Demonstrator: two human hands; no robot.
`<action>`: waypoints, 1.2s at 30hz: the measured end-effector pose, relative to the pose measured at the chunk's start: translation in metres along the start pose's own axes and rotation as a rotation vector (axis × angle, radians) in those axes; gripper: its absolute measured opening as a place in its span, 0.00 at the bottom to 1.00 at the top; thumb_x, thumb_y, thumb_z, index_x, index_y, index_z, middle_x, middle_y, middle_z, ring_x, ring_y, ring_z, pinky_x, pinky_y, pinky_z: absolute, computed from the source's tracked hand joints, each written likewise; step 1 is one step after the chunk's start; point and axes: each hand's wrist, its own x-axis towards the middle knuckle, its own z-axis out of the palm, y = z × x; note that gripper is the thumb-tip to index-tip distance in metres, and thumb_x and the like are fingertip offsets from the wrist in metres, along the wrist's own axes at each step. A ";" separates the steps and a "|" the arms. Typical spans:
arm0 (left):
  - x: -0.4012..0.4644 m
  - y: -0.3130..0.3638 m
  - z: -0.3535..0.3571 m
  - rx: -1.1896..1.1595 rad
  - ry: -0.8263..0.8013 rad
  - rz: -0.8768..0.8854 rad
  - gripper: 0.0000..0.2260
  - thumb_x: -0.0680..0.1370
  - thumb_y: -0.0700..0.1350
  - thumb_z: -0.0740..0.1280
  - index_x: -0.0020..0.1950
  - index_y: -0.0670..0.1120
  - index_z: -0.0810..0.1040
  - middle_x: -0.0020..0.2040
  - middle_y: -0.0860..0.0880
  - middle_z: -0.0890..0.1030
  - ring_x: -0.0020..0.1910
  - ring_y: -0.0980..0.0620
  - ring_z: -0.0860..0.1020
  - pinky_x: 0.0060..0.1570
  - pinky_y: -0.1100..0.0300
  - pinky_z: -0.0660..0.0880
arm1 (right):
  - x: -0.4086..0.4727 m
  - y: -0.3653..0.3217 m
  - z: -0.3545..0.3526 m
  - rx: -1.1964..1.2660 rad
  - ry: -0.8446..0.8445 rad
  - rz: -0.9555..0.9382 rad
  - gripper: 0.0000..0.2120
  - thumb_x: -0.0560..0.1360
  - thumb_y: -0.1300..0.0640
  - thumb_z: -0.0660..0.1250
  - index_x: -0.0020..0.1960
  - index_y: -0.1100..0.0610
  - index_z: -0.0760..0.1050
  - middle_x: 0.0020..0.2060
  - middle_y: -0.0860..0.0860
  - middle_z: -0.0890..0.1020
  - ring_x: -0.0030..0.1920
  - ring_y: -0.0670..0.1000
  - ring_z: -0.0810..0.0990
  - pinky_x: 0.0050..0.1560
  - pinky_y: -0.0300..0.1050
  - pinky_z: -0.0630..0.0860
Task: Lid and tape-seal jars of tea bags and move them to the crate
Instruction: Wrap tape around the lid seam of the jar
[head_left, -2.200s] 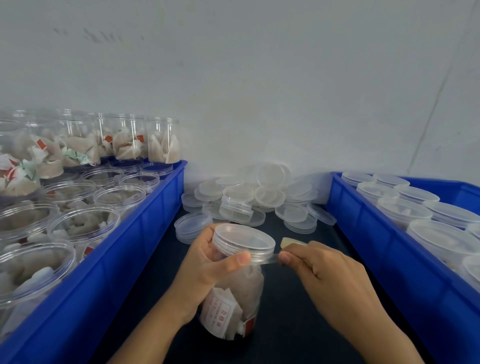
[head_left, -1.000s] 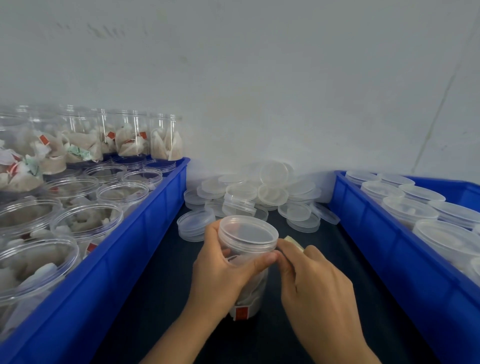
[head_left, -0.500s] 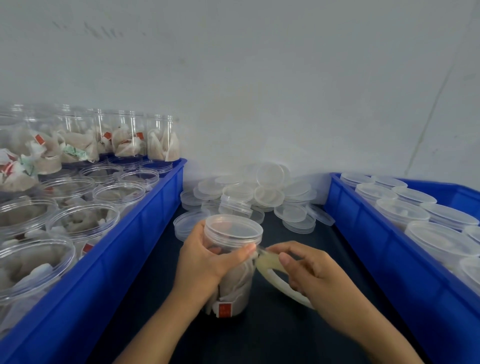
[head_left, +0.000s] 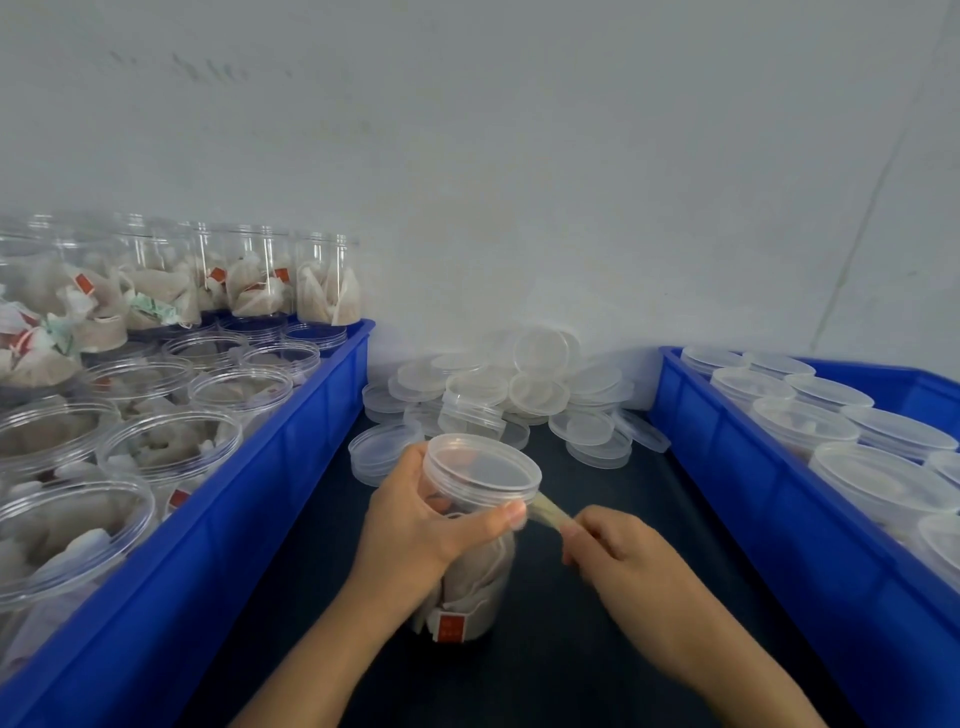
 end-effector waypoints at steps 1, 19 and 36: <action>0.000 0.000 -0.001 0.020 0.000 0.001 0.36 0.52 0.63 0.79 0.56 0.53 0.76 0.49 0.61 0.83 0.49 0.63 0.81 0.44 0.73 0.75 | -0.001 0.000 -0.001 -0.119 0.058 -0.051 0.15 0.82 0.46 0.54 0.45 0.53 0.73 0.34 0.47 0.75 0.32 0.44 0.72 0.36 0.42 0.70; 0.002 0.003 -0.014 -0.191 -0.300 -0.102 0.29 0.59 0.53 0.77 0.58 0.46 0.79 0.52 0.49 0.85 0.52 0.53 0.83 0.46 0.68 0.77 | 0.001 0.002 -0.012 -0.459 0.181 -0.158 0.37 0.62 0.24 0.36 0.41 0.52 0.69 0.32 0.48 0.73 0.32 0.44 0.69 0.35 0.40 0.68; 0.004 -0.002 -0.015 -0.228 -0.444 -0.146 0.37 0.57 0.62 0.80 0.61 0.48 0.78 0.57 0.47 0.84 0.57 0.51 0.81 0.52 0.64 0.77 | -0.001 -0.003 -0.011 -0.480 0.142 -0.190 0.38 0.59 0.25 0.33 0.46 0.49 0.67 0.34 0.47 0.74 0.34 0.44 0.72 0.36 0.38 0.69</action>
